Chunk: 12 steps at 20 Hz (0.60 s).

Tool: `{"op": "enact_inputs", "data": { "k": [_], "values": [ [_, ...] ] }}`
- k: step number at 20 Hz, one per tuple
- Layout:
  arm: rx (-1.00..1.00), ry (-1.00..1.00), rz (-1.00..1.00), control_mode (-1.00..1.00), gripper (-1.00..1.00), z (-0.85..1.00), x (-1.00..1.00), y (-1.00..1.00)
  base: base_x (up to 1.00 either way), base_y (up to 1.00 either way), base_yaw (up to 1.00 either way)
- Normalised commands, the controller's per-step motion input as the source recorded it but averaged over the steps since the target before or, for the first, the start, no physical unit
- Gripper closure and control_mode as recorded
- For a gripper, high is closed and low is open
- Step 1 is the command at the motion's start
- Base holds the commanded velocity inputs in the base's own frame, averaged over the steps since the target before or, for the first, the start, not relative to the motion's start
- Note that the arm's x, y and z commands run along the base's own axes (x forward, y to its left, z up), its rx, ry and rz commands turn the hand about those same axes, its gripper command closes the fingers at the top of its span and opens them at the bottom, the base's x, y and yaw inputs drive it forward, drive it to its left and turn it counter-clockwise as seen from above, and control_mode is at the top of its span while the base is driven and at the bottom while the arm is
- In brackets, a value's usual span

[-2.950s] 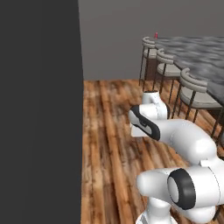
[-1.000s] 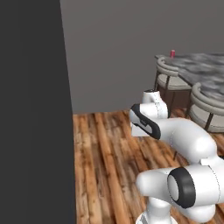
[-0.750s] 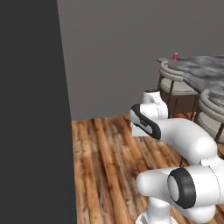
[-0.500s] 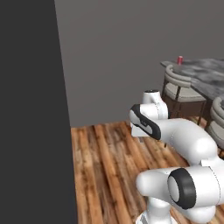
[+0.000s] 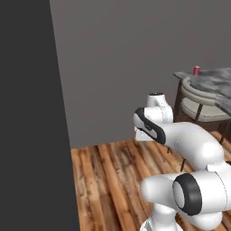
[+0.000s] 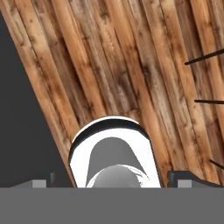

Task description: Four empty soda cans are scattered around the kitchen. Gather all the cans and cluster them next to the stove for recycling.

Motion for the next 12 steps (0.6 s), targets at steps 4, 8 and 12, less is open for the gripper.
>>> {"op": "enact_inputs", "data": {
  "k": [4,8,12],
  "values": [
    [0.00,0.00,0.00,1.00,-1.00,0.00,0.00,0.00,0.89,0.04,-0.10],
    [0.00,0.00,0.00,1.00,-1.00,0.00,0.00,0.00,0.74,-0.02,-0.13],
    [0.00,0.00,0.00,1.00,-1.00,0.00,0.00,0.00,0.51,0.00,-0.26]
  ]
}}
